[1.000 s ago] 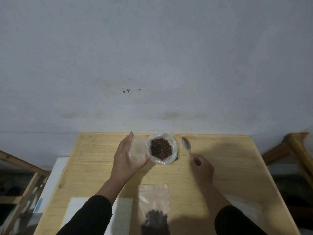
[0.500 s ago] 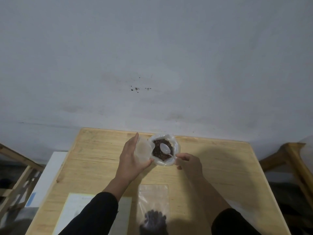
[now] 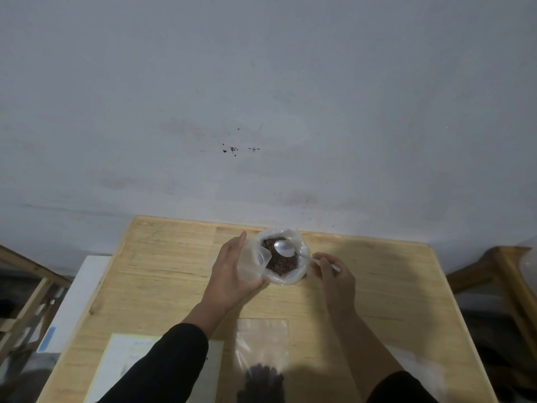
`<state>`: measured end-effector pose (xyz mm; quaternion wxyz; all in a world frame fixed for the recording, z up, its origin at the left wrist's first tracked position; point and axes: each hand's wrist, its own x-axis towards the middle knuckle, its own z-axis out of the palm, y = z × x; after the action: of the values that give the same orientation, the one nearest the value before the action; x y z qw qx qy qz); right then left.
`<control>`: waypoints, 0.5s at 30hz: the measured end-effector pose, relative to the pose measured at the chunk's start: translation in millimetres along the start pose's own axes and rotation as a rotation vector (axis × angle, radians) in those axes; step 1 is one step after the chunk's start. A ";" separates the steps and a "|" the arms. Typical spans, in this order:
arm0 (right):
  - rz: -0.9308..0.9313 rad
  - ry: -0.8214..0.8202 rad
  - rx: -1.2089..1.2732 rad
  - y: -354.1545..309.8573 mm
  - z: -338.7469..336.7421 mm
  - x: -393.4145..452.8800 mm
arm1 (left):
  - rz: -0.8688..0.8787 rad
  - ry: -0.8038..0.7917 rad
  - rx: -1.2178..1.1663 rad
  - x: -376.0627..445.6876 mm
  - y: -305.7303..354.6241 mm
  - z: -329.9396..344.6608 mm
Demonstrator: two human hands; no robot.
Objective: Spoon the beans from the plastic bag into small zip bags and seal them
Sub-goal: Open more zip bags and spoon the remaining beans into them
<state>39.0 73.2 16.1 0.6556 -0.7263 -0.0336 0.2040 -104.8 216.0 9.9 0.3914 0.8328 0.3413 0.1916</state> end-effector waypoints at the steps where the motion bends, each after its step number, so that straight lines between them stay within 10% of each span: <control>1: -0.041 -0.009 -0.077 0.0 -0.3 1.2 | -0.005 -0.002 -0.009 0.3 0.6 -0.4; 15: -0.149 -0.216 -0.208 2.6 -12.9 1.5 | -0.041 -0.037 0.000 -0.3 -1.5 -0.9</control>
<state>44.2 61.1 13.9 0.5827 -0.7596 -0.1787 0.2269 -106.2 216.9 9.3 0.4015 0.8292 0.3508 0.1680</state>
